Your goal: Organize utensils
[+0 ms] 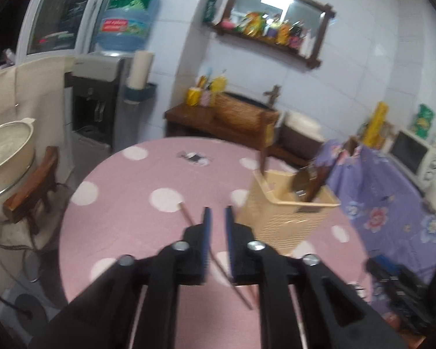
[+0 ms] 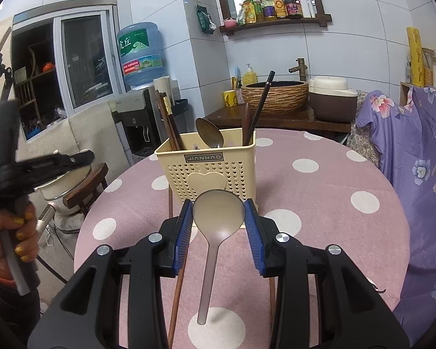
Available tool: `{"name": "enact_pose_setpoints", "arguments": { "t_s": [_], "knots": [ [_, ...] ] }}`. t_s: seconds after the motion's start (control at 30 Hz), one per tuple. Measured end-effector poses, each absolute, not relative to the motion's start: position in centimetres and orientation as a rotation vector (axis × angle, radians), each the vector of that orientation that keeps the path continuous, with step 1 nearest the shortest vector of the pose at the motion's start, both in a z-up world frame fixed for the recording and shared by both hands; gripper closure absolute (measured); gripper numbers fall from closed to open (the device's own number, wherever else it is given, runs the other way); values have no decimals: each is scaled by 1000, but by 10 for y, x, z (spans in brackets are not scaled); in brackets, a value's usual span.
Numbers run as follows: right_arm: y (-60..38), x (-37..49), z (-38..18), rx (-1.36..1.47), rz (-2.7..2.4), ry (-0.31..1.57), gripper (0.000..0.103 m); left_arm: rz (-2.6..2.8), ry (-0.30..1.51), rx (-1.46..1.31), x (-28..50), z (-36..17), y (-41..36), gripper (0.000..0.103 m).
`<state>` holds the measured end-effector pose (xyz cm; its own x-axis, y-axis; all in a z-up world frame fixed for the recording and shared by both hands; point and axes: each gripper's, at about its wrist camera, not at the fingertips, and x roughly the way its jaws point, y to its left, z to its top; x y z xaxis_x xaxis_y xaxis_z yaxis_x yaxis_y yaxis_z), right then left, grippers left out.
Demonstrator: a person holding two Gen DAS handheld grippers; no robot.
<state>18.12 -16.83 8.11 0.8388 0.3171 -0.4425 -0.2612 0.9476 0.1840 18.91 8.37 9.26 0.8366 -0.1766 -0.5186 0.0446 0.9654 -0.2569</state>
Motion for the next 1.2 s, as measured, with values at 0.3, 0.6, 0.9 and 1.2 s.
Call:
{"name": "enact_pose_setpoints", "arguments": {
  "t_s": [0.3, 0.6, 0.9, 1.2],
  "knots": [
    [-167, 179, 73, 128, 290, 511, 66, -24, 850, -151, 263, 15, 80, 55],
    [-174, 182, 67, 142, 256, 533, 66, -125, 915, -124, 251, -12, 41, 55],
    [-168, 182, 60, 150, 270, 552, 66, -149, 938, 19, 216, -26, -2, 67],
    [-169, 182, 57, 159, 271, 562, 66, -154, 914, 76, 188, -27, -12, 91]
  ]
}}
